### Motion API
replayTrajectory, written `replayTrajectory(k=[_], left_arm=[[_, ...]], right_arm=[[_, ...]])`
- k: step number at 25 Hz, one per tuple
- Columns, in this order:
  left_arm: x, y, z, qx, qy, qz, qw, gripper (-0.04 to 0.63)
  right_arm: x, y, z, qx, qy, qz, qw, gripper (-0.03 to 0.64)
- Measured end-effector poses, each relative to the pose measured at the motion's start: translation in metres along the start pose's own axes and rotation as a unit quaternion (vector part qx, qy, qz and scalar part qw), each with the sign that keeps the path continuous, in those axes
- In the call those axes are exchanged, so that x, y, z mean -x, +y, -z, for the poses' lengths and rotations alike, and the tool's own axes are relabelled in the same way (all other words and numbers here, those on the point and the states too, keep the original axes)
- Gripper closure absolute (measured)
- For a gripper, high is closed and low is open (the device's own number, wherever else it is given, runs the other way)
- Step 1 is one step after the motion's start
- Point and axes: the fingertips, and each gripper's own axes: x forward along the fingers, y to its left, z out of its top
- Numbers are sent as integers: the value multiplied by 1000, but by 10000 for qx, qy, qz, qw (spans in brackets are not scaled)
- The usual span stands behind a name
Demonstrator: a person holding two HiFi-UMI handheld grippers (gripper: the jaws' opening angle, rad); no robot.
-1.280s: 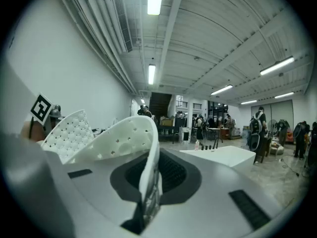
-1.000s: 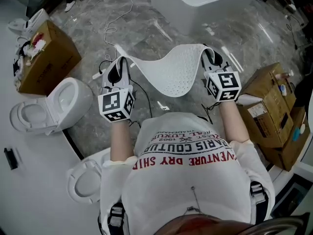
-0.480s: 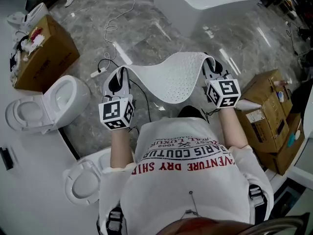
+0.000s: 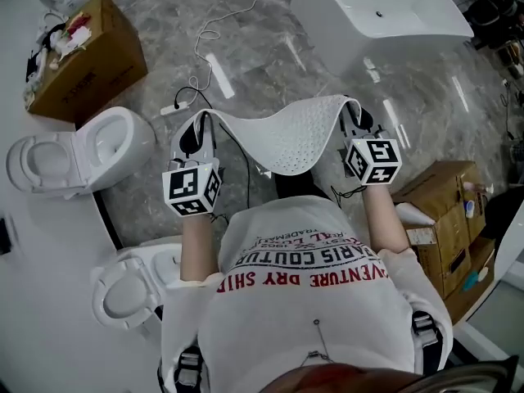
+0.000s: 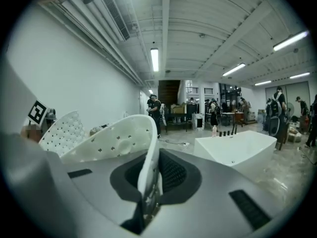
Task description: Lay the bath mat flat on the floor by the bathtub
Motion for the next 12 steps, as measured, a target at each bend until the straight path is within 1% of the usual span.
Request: replayTrajectory(k=[5, 12], left_arm=[[-61, 24, -18, -48, 86, -359, 9993, 575], [-181, 34, -62, -47, -37, -542, 9985, 575]], right_arm=[[-82, -32, -17, -138, -5, -357, 9993, 604], [-183, -106, -59, -221, -79, -609, 9979, 604]])
